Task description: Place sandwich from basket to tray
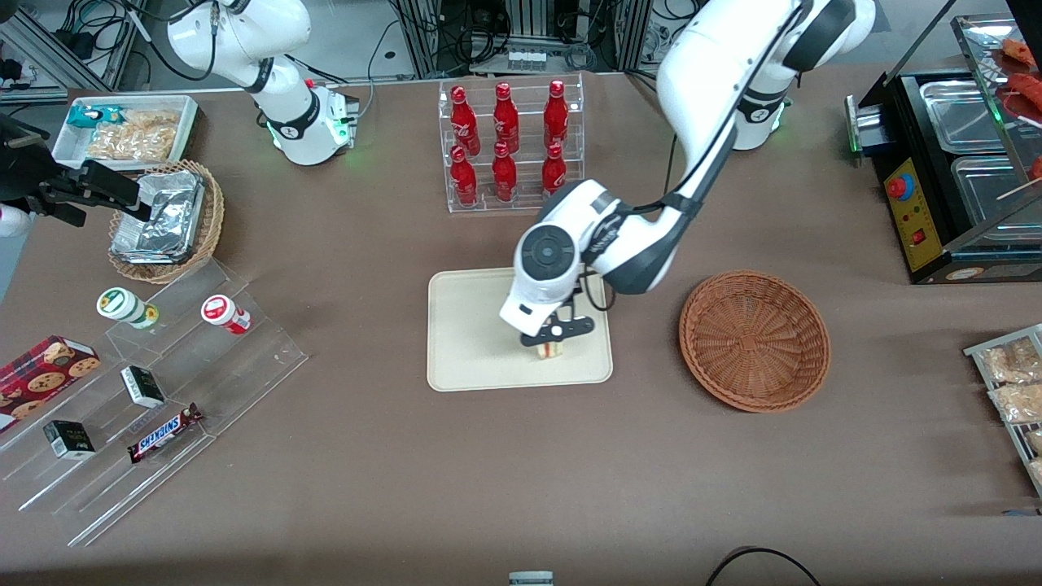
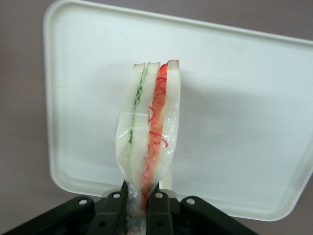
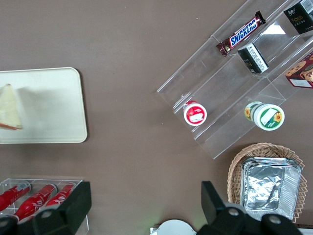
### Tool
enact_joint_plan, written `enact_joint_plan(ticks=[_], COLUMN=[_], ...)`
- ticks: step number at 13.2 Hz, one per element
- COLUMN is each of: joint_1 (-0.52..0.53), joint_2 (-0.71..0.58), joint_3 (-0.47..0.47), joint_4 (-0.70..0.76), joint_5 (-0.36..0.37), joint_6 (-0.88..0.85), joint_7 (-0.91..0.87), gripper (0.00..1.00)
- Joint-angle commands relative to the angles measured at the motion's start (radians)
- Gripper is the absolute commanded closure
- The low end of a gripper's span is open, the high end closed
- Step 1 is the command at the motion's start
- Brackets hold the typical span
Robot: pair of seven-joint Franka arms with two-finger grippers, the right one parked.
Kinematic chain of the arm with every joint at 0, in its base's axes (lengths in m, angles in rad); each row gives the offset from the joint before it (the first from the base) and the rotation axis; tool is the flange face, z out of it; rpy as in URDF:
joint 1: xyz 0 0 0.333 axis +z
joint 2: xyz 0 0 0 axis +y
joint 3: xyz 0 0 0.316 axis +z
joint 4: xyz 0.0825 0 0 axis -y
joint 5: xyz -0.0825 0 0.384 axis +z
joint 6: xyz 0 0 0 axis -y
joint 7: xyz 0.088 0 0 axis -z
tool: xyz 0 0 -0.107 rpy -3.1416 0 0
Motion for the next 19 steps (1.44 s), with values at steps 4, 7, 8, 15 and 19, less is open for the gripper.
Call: enact_joint_plan(ticks=[4,7,8,15,19], joint_1=[-0.063,-0.065,-0.066,-0.077,-0.048], joint_2=[0.1,0.126,0.126,0.067,-0.016], joint_3=[0.015,0.013,0.013,0.013,0.016], joint_4=[0.117,0.138,0.137,0.138,0.128], joint_5=[0.093,0.113,0.113,0.105,0.107], joint_6=[-0.017,-0.016,-0.016,-0.023,-0.118], joint_7=[-0.067,-0.079,-0.081,-0.075,-0.054], gripper=[0.91,0.91,0.9,0.0,0.0])
